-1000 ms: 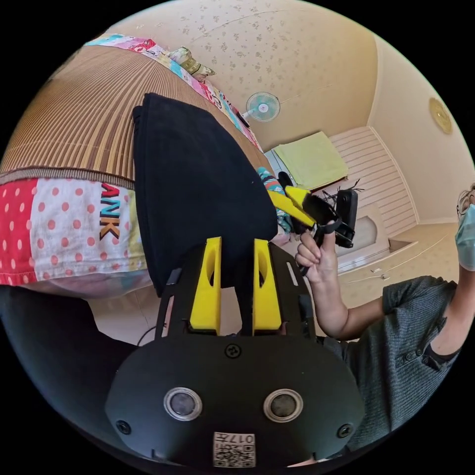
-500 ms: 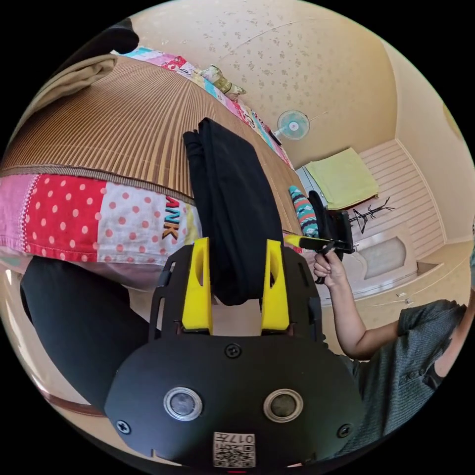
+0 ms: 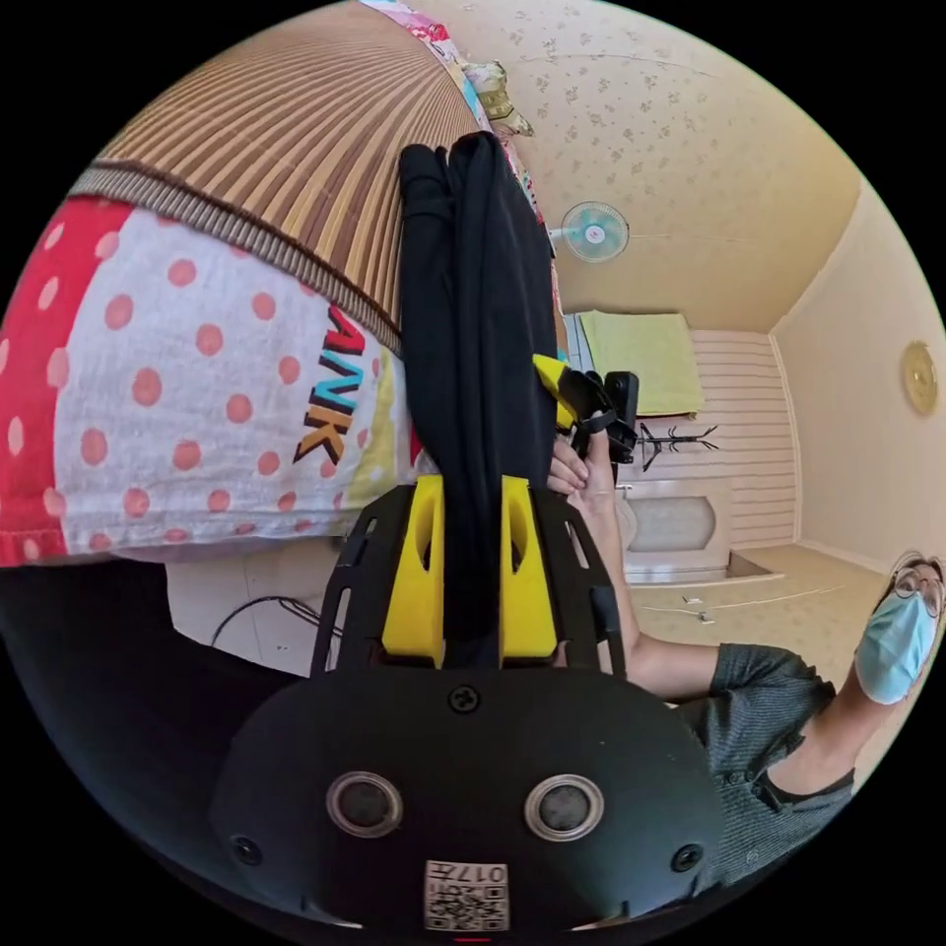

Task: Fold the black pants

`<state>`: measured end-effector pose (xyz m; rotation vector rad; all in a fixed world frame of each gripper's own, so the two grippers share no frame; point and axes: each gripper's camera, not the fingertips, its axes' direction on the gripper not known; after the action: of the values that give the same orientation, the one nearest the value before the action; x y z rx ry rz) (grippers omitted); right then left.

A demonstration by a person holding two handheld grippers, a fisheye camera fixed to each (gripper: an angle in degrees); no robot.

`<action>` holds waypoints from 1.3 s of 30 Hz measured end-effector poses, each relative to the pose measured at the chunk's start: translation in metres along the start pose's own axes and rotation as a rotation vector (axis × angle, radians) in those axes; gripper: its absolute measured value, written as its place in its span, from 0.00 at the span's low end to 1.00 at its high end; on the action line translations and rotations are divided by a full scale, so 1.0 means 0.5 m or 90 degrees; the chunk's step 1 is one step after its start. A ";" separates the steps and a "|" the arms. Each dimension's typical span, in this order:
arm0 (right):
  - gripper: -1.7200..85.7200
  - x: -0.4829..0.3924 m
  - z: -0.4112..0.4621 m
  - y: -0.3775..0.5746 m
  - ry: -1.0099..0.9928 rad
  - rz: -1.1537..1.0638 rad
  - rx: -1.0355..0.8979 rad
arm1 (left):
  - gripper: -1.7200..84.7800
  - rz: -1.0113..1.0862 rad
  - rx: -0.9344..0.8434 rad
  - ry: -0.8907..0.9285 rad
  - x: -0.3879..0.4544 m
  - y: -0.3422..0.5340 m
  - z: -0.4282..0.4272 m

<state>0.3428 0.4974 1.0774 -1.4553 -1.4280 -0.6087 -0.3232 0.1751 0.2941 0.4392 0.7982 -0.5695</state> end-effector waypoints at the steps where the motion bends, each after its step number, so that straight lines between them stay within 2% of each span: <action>1: 0.17 0.001 0.004 -0.005 -0.011 -0.003 -0.009 | 0.10 0.011 -0.013 -0.013 0.013 -0.006 -0.001; 5: 0.14 0.036 0.037 -0.037 -0.213 0.006 -0.071 | 0.09 0.034 -0.033 -0.081 0.064 -0.011 -0.024; 8: 0.14 -0.003 0.073 -0.051 -0.187 0.011 -0.068 | 0.09 0.024 -0.018 -0.130 0.089 -0.007 -0.093; 11: 0.14 -0.057 0.141 -0.081 -0.159 0.062 -0.048 | 0.09 0.022 0.033 -0.230 0.113 -0.017 -0.206; 15: 0.14 -0.144 0.270 -0.160 -0.170 0.135 -0.019 | 0.09 -0.029 0.217 -0.370 0.137 0.001 -0.423; 19: 0.15 -0.223 0.348 -0.228 -0.126 0.182 0.037 | 0.08 0.012 0.405 -0.356 0.191 0.141 -0.537; 21: 0.15 -0.270 0.406 -0.277 -0.114 0.141 0.026 | 0.08 0.026 0.436 -0.352 0.196 0.200 -0.510; 24: 0.16 -0.282 0.440 -0.289 -0.111 0.154 0.041 | 0.08 0.061 0.407 -0.341 0.183 0.264 -0.402; 28: 0.16 -0.292 0.427 -0.272 -0.129 0.128 0.028 | 0.10 0.037 0.384 -0.350 0.150 0.314 -0.267; 31: 0.15 -0.317 0.376 -0.233 -0.118 0.025 -0.006 | 0.13 0.051 0.377 -0.285 0.143 0.321 -0.218; 34: 0.13 -0.332 0.273 -0.138 -0.116 -0.099 0.043 | 0.13 0.077 0.363 -0.342 0.181 0.309 -0.176; 37: 0.13 -0.331 0.158 -0.021 -0.001 -0.145 0.097 | 0.13 0.121 0.335 -0.437 0.240 0.281 -0.123; 39: 0.13 -0.318 0.068 0.071 0.130 -0.135 0.149 | 0.13 0.162 0.327 -0.466 0.273 0.267 -0.086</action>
<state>0.3373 0.4600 0.9151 -1.0373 -1.4476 -0.6768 -0.1860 0.2597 0.1834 0.7295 -0.1164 -0.6353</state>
